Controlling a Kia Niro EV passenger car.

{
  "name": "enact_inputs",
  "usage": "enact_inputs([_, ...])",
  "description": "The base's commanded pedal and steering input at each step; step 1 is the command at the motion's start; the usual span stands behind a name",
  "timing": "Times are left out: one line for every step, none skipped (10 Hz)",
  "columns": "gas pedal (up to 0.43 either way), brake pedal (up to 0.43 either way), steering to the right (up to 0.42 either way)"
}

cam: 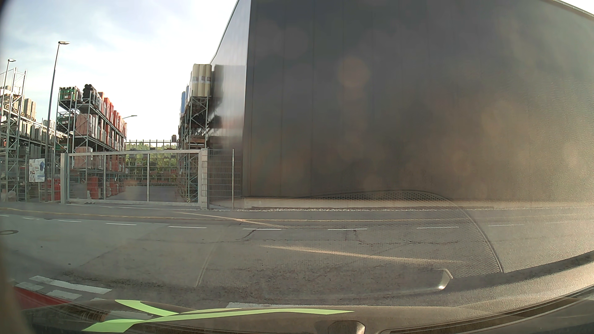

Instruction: Follow the waypoints while adhering to traffic rules and regulations

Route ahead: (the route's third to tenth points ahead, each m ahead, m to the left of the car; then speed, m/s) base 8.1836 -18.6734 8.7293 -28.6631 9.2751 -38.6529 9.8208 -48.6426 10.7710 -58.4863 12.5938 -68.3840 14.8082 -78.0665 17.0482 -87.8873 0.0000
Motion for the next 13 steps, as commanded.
enact_inputs([0.000,0.537,0.453])
enact_inputs([0.000,0.537,0.452])
enact_inputs([0.000,0.530,0.451])
enact_inputs([0.000,0.530,0.451])
enact_inputs([0.000,0.530,0.451])
enact_inputs([0.000,0.530,0.451])
enact_inputs([0.000,0.537,0.451])
enact_inputs([0.000,0.537,0.451])
enact_inputs([0.000,0.537,0.451])
enact_inputs([0.000,0.530,0.451])
enact_inputs([0.000,0.537,0.450])
enact_inputs([0.000,0.537,0.450])
enact_inputs([0.000,0.537,0.449])
